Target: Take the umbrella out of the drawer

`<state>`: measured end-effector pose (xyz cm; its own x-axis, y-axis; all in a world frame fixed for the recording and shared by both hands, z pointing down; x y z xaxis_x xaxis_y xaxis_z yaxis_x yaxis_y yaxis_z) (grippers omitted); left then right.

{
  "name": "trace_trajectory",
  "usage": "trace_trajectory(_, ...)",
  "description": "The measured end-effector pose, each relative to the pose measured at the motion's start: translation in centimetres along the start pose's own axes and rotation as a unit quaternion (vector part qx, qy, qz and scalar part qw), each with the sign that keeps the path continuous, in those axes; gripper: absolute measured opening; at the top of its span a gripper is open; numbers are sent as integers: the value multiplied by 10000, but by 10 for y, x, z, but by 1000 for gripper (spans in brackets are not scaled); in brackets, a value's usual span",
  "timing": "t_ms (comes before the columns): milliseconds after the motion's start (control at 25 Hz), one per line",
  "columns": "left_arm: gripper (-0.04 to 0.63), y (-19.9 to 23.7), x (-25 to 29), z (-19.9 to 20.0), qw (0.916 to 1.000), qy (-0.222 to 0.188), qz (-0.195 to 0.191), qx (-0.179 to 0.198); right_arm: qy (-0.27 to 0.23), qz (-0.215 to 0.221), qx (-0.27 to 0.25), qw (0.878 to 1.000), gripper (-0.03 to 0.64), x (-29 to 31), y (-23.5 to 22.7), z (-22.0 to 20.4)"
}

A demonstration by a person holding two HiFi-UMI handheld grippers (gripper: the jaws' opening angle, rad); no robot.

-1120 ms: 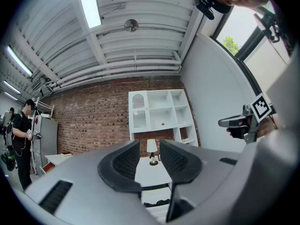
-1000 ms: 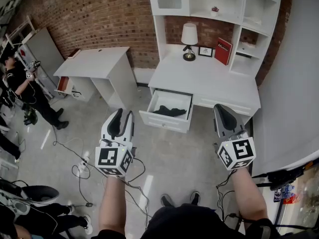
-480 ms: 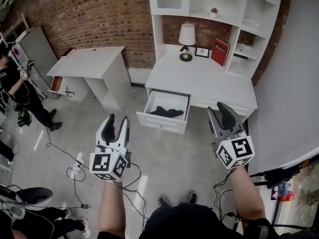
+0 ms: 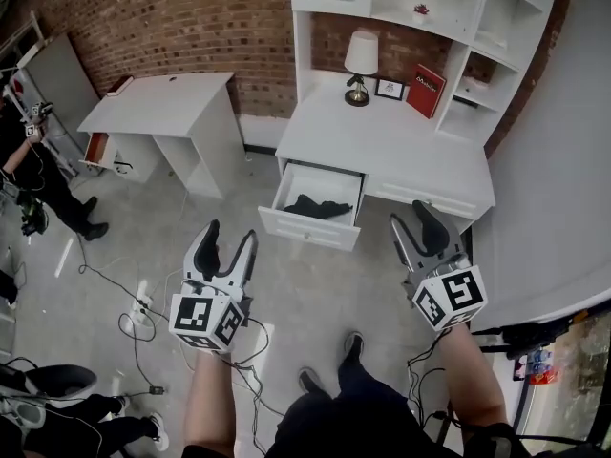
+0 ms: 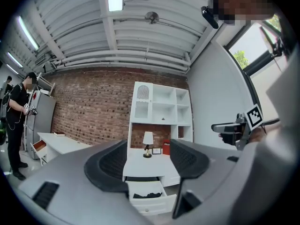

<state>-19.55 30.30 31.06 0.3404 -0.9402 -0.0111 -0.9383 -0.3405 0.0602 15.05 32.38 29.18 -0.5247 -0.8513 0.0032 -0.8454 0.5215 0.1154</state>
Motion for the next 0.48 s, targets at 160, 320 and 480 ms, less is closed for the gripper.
trace_trajectory(160,267,0,19,-12,9997,151,172,-35,61,223,101,9997,189,26,-23,-20)
trace_trajectory(320,267,-4,52,-12,9987,341,377,69,142,612,194,9978,189,63,-55,-37)
trace_trajectory(480,267,-13,95,-10,9974,445,558,135,182,941,241,9951,189,98,-93,-53)
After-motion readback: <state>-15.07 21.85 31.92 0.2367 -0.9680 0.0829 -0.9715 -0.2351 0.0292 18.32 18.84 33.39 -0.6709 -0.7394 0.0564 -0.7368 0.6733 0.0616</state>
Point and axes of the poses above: the fingertips, and each gripper's own axes: x forward along the fingers, y to its left, z out of its top, the point moved 8 cm from there along -x, backward along the fingers, and after that the axes turned 9 degrees about z, right-handed, at the moved point
